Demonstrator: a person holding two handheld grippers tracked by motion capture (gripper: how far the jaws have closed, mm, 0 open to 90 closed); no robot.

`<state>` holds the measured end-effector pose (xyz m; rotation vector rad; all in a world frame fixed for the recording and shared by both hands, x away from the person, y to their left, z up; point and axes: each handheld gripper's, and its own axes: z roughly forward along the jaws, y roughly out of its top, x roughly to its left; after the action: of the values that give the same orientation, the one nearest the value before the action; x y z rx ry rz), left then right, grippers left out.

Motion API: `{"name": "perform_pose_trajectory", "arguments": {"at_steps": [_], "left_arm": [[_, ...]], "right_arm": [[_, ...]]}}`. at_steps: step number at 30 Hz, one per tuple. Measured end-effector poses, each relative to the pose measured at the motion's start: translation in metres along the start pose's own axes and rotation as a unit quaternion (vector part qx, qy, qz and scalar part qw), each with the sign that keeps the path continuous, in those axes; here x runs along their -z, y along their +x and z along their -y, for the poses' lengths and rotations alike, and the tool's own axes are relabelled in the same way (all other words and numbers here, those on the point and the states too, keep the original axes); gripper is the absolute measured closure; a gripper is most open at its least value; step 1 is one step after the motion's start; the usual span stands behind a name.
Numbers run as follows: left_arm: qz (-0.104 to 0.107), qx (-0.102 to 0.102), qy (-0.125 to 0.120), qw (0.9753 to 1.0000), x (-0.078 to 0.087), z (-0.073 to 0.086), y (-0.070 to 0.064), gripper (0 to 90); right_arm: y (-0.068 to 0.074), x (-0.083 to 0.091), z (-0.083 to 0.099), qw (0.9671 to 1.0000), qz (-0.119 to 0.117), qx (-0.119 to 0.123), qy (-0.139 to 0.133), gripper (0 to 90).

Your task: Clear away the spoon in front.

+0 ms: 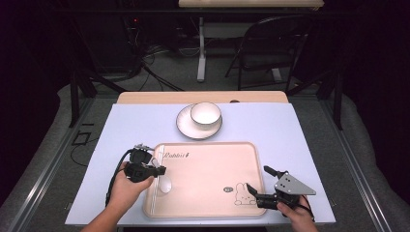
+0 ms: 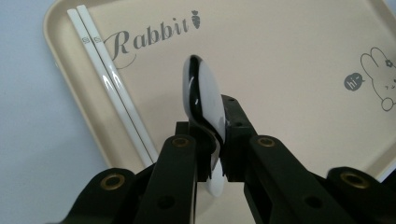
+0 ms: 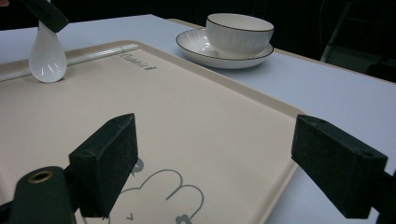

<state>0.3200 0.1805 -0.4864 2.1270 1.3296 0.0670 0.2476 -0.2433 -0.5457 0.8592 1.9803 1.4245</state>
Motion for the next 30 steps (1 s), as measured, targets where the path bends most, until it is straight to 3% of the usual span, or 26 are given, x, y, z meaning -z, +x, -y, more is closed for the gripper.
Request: {"name": "perform_pose_trajectory", "arguments": {"at_steps": [20, 30], "left_arm": [[-0.022, 0.009, -0.01, 0.9997, -0.01, -0.005, 0.006, 80.7], [-0.029, 0.018, -0.012, 0.9993, -0.028, -0.015, 0.011, 77.0]], "right_arm": [[0.0, 0.0, 0.0, 1.0, 0.0, 0.0, 0.0, 14.0], [0.0, 0.0, 0.0, 1.0, 0.0, 0.0, 0.0, 14.0]]}}
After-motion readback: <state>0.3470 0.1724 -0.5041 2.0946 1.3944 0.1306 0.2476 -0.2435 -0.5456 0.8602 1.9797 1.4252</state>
